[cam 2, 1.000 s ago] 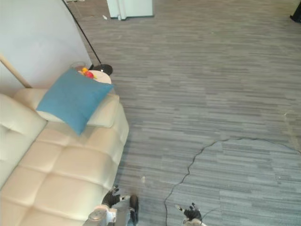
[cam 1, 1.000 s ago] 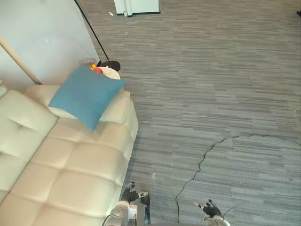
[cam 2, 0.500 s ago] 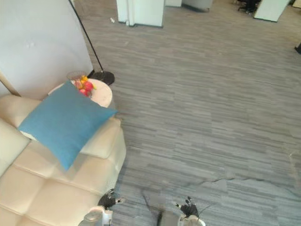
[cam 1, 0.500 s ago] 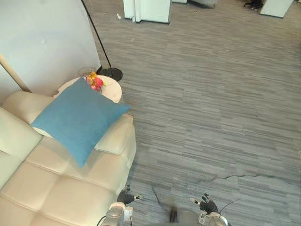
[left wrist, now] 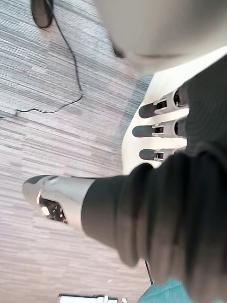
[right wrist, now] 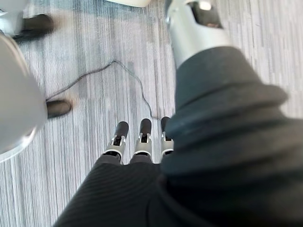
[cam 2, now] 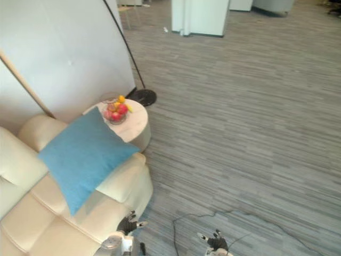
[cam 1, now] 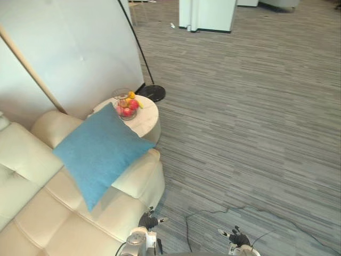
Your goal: Pick up cushions and gather them together orderly.
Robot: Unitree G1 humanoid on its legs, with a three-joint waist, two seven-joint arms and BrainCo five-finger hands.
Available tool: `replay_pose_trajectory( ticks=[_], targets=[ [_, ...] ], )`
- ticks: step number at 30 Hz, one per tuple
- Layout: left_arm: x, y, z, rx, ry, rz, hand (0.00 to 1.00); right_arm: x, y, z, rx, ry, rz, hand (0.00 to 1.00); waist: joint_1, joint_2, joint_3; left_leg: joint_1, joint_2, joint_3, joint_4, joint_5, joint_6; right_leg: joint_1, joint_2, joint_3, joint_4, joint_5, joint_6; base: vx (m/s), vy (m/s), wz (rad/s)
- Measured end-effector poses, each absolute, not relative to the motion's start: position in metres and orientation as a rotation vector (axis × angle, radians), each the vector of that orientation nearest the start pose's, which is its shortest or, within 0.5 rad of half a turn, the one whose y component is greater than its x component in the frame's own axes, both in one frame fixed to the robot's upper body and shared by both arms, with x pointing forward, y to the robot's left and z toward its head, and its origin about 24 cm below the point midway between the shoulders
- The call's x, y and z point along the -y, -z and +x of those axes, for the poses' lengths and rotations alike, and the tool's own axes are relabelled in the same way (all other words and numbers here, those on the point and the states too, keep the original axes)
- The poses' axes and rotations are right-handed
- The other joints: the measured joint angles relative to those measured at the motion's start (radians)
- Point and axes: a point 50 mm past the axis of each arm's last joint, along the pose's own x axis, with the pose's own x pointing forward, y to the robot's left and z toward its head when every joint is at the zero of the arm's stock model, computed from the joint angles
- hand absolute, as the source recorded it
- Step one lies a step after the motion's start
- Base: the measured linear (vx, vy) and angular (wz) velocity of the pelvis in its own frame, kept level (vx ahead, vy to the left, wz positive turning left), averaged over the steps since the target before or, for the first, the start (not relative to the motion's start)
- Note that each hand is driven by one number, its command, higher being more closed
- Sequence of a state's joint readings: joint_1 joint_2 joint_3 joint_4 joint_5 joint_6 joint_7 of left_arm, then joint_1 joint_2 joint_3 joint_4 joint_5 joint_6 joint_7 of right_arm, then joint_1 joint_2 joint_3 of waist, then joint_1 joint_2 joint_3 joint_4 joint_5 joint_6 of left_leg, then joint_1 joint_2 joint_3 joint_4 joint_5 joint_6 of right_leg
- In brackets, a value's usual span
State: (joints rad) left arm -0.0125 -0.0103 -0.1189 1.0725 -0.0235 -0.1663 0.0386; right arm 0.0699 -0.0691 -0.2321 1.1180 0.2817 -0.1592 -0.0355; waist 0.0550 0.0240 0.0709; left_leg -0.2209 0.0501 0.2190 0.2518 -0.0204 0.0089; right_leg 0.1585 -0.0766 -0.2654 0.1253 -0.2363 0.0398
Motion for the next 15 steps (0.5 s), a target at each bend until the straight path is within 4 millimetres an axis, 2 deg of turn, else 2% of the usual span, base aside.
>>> replay_pose_trajectory(
  ticks=[2, 4, 5, 6, 7, 8, 10, 11, 14, 15],
  targets=[
    [-0.136, 0.148, 0.142, -0.887, 0.075, 0.071, 0.0, 0.203, 0.161, 0.092, -0.985, 0.475, 0.279, 0.0, 0.006, -0.036, -0.003, 0.008, -0.04, -0.006, -0.032, -0.006, 0.017, 0.002, -0.029, 0.001, 0.009, -0.014, 0.015, 0.35, 0.084, 0.44],
    [-0.137, 0.148, 0.142, -0.892, 0.077, 0.074, 0.0, 0.2, 0.161, 0.093, -0.986, 0.467, 0.281, 0.0, 0.005, -0.038, 0.001, 0.049, -0.066, -0.019, -0.052, -0.021, 0.032, -0.005, -0.053, 0.012, 0.107, -0.016, 0.022, 0.27, 0.091, 0.34],
    [-0.137, 0.149, 0.139, -0.896, 0.077, 0.072, 0.0, 0.199, 0.161, 0.092, -0.987, 0.464, 0.283, 0.0, 0.01, -0.039, 0.001, 0.089, -0.079, -0.035, -0.076, -0.04, 0.034, -0.043, -0.077, 0.038, 0.268, -0.024, 0.036, 0.17, 0.073, 0.44],
    [-0.138, 0.149, 0.138, -0.895, 0.076, 0.073, 0.0, 0.2, 0.161, 0.088, -0.989, 0.46, 0.277, 0.0, 0.008, -0.049, 0.004, 0.134, -0.1, -0.069, -0.085, -0.07, 0.037, -0.121, -0.113, 0.066, 0.509, 0.01, 0.084, 0.18, 0.069, 0.5],
    [-0.138, 0.149, 0.138, -0.897, 0.076, 0.072, 0.0, 0.199, 0.161, 0.088, -0.99, 0.457, 0.277, 0.0, 0.004, -0.056, 0.01, 0.16, -0.11, -0.086, -0.089, -0.077, 0.041, -0.165, -0.129, 0.079, 0.621, 0.057, 0.1, 0.34, 0.056, 0.79],
    [-0.141, 0.148, 0.14, -0.894, 0.073, 0.08, 0.0, 0.197, 0.161, 0.088, -0.985, 0.452, 0.283, 0.0, 0.001, -0.055, 0.015, 0.194, -0.115, -0.123, -0.085, -0.095, 0.044, -0.239, -0.13, 0.114, 0.766, 0.022, 0.1, 0.37, 0.019, 0.88],
    [-0.142, 0.149, 0.139, -0.895, 0.07, 0.083, 0.0, 0.198, 0.159, 0.085, -0.964, 0.451, 0.279, 0.0, 0.003, -0.06, 0.014, 0.231, -0.111, -0.177, -0.09, -0.11, 0.053, -0.289, -0.108, 0.12, 0.754, -0.033, 0.075, 0.3, -0.02, 0.92],
    [-0.141, 0.149, 0.139, -0.897, 0.071, 0.078, 0.0, 0.197, 0.158, 0.086, -0.95, 0.445, 0.28, 0.0, 0.0, -0.059, 0.013, 0.246, -0.103, -0.219, -0.092, -0.119, 0.057, -0.319, -0.083, 0.131, 0.666, -0.058, 0.049, 0.24, -0.079, 1.04],
    [-0.138, 0.149, 0.14, -0.896, 0.067, 0.061, 0.0, 0.198, 0.157, 0.088, -0.939, 0.427, 0.268, 0.0, 0.0, -0.049, 0.012, 0.258, -0.075, -0.322, -0.092, -0.143, 0.037, -0.371, 0.014, 0.276, 0.437, -0.055, 0.038, 0.28, -0.149, 1.09],
    [-0.137, 0.148, 0.141, -0.894, 0.06, 0.05, 0.0, 0.198, 0.157, 0.089, -0.94, 0.418, 0.261, 0.0, -0.001, -0.044, 0.011, 0.258, -0.06, -0.387, -0.073, -0.165, 0.018, -0.385, 0.07, 0.389, 0.337, -0.024, 0.023, 0.34, -0.233, 1.16]
  ],
)
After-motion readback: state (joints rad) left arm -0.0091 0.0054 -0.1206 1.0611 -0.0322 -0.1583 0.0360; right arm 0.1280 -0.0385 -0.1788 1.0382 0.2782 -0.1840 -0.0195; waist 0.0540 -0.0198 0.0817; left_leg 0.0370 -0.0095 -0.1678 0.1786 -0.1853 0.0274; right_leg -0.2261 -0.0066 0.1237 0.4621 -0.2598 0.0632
